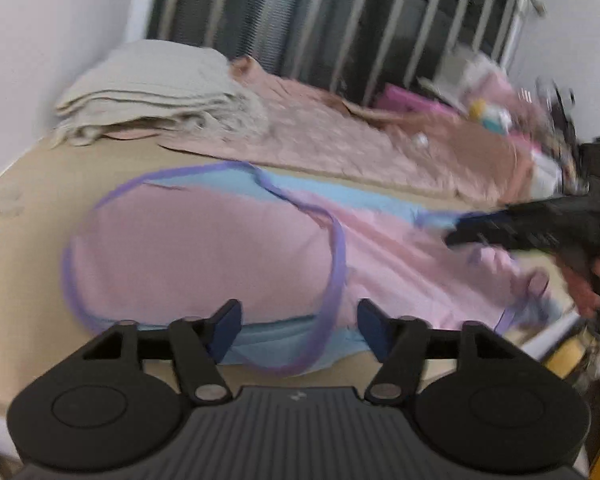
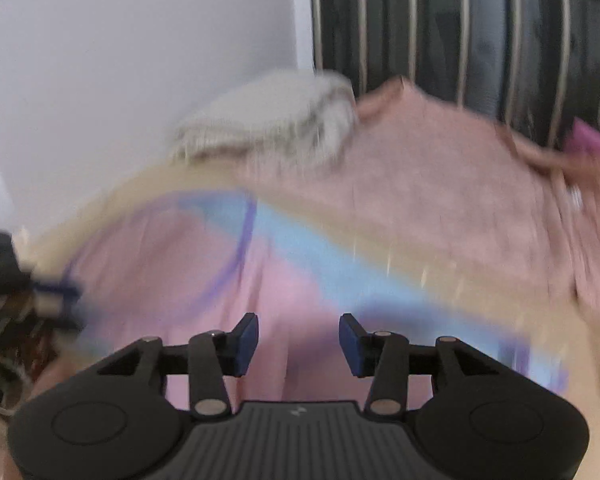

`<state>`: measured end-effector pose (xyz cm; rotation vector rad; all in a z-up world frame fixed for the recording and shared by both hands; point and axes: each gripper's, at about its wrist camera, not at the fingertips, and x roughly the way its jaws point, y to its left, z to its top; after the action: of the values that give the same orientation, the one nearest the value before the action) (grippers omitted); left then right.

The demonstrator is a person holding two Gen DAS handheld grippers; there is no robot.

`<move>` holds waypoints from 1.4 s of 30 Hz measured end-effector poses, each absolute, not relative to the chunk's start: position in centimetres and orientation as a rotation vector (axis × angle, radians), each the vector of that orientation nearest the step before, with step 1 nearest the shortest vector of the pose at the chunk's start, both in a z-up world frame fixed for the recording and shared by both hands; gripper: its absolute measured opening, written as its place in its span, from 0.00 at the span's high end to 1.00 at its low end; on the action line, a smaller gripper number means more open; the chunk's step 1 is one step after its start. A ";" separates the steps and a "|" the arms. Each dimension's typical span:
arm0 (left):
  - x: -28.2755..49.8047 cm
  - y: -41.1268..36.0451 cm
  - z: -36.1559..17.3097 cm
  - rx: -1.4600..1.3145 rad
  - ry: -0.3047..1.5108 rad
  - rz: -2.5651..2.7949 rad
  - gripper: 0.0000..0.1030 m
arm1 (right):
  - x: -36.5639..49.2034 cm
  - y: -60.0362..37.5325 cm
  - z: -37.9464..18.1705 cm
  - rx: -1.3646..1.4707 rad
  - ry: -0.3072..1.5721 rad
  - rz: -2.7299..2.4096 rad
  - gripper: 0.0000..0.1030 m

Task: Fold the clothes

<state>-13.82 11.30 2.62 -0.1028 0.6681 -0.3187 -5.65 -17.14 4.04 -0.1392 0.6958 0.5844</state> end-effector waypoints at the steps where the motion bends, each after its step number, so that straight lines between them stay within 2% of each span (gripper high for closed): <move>1: -13.6 11.0 2.4 -0.089 0.693 -0.329 0.87 | -6.8 -17.7 3.2 -0.134 0.716 0.576 0.58; 2: -13.5 10.8 2.3 -0.080 0.710 -0.339 0.96 | -7.7 -17.9 2.6 -0.126 0.714 0.571 0.58; 3: -13.7 10.9 2.2 -0.080 0.707 -0.352 0.97 | -8.7 -18.1 2.1 -0.117 0.711 0.567 0.59; 4: -13.9 11.1 2.1 -0.082 0.707 -0.360 0.97 | -9.0 -18.1 1.7 -0.120 0.706 0.561 0.76; 5: -14.1 11.4 2.1 -0.089 0.712 -0.358 0.97 | -9.3 -18.0 1.3 -0.122 0.700 0.556 0.98; 7: -14.5 12.5 2.5 -0.134 0.711 -0.353 0.98 | -9.3 -18.2 1.1 -0.131 0.696 0.528 1.00; 12: -15.1 13.7 3.5 -0.126 0.698 -0.318 0.97 | -7.3 -20.7 4.2 -0.035 0.639 0.437 1.00; 14: -14.9 13.1 3.4 -0.102 0.711 -0.317 0.94 | -6.6 -20.8 4.1 -0.051 0.645 0.410 0.92; 15: -14.8 12.9 3.4 -0.096 0.717 -0.315 0.88 | -6.5 -20.8 4.0 -0.047 0.654 0.429 0.91; 16: -14.8 12.8 3.4 -0.096 0.719 -0.317 0.82 | -6.4 -20.8 4.0 -0.042 0.663 0.448 0.84; 17: -14.8 12.9 3.5 -0.101 0.712 -0.321 0.65 | -6.4 -20.8 3.9 -0.037 0.672 0.466 0.67; 18: -14.9 13.1 3.5 -0.103 0.704 -0.321 0.56 | -5.6 -20.7 3.8 -0.006 0.674 0.460 0.60; 19: -14.8 13.1 3.5 -0.100 0.699 -0.316 0.56 | -4.9 -20.6 3.7 0.027 0.677 0.452 0.58; 22: -14.4 12.8 3.0 -0.083 0.721 -0.320 0.57 | -2.6 -20.3 3.3 0.124 0.683 0.429 0.58; 24: -14.4 12.6 2.5 -0.066 0.732 -0.324 0.59 | -0.8 -19.1 2.1 0.144 0.745 0.461 0.69; 25: -14.6 12.5 2.4 -0.057 0.721 -0.318 0.59 | 0.1 -18.3 1.4 0.141 0.781 0.480 0.92; 26: -14.8 12.5 2.3 -0.055 0.718 -0.317 0.59 | 0.4 -17.9 1.2 0.129 0.772 0.451 1.00; 30: -15.2 12.3 2.4 -0.037 0.721 -0.317 0.60 | 0.7 -18.5 2.4 0.093 0.706 0.399 1.00; 32: -15.2 12.5 2.5 -0.051 0.726 -0.322 0.60 | 0.6 -19.5 2.9 0.093 0.685 0.388 0.92; 35: -15.8 13.7 2.6 -0.095 0.722 -0.336 0.60 | 0.4 -21.0 3.6 0.092 0.652 0.373 0.89; 36: -16.0 14.1 2.6 -0.111 0.721 -0.342 0.60 | -1.5 -21.8 3.9 0.086 0.640 0.437 0.84; 37: -16.1 14.5 2.6 -0.125 0.724 -0.349 0.60 | -3.6 -22.7 4.1 0.080 0.627 0.503 0.71; 38: -16.1 14.8 2.5 -0.141 0.731 -0.354 0.60 | -5.4 -23.0 4.0 0.065 0.634 0.539 0.66; 39: -16.0 15.0 2.5 -0.153 0.737 -0.357 0.61 | -7.2 -23.3 3.7 0.034 0.634 0.563 0.66; 40: -15.8 14.9 2.4 -0.157 0.740 -0.360 0.64 | -8.9 -23.6 3.4 0.002 0.633 0.587 0.66; 42: -15.3 14.4 2.4 -0.133 0.748 -0.364 0.93 | -10.9 -23.1 2.8 -0.070 0.624 0.580 0.68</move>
<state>-15.34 14.37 2.40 -0.1331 0.7475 -0.3637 -10.90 -23.09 2.81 -0.0699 0.6242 0.5801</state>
